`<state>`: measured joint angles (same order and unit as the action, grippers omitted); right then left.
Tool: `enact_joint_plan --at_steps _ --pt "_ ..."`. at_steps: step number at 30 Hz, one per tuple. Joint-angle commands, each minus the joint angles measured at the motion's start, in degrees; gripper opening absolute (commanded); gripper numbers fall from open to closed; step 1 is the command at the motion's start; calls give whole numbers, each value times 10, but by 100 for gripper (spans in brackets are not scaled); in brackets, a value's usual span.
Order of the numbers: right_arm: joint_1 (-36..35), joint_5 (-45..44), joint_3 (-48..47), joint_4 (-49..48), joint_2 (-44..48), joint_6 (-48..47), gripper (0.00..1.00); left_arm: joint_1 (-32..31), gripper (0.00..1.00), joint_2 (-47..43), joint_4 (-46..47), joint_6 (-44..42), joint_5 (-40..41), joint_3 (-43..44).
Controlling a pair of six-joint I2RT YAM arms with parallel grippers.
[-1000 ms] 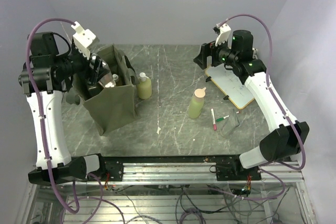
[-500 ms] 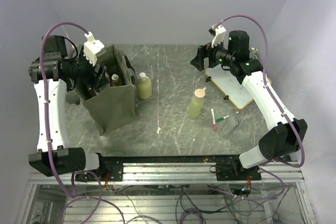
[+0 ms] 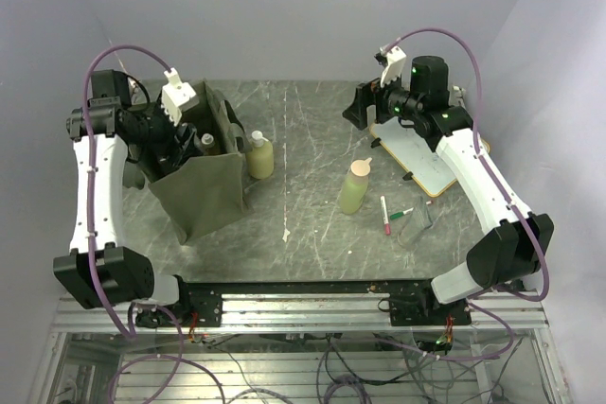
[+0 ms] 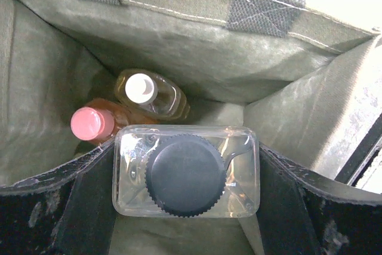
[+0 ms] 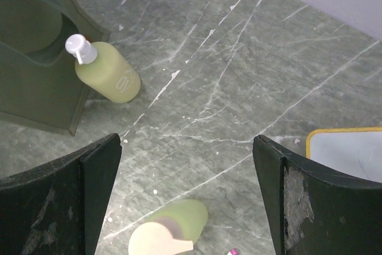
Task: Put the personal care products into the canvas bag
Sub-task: Adjust the care product in the canvas bag.
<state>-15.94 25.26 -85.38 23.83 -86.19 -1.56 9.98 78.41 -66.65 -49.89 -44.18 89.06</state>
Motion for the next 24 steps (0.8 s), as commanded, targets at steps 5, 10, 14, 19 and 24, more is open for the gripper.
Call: enact_joint_plan --at_steps 5,10,14,19,24 --pt "-4 7 11 -9 -6 -7 92 1 7 41 37 -65 -100 28" --pt "-4 6 13 -11 -10 -7 92 -13 7 76 2 -115 -113 48" --pt "-5 5 10 -10 -12 -10 92 -25 7 91 18 -133 -126 42" --pt "-7 2 9 -7 -15 -13 92 -39 7 116 34 -147 -137 45" --pt "-8 1 9 -8 -19 -15 92 -52 7 144 44 -150 -153 63"
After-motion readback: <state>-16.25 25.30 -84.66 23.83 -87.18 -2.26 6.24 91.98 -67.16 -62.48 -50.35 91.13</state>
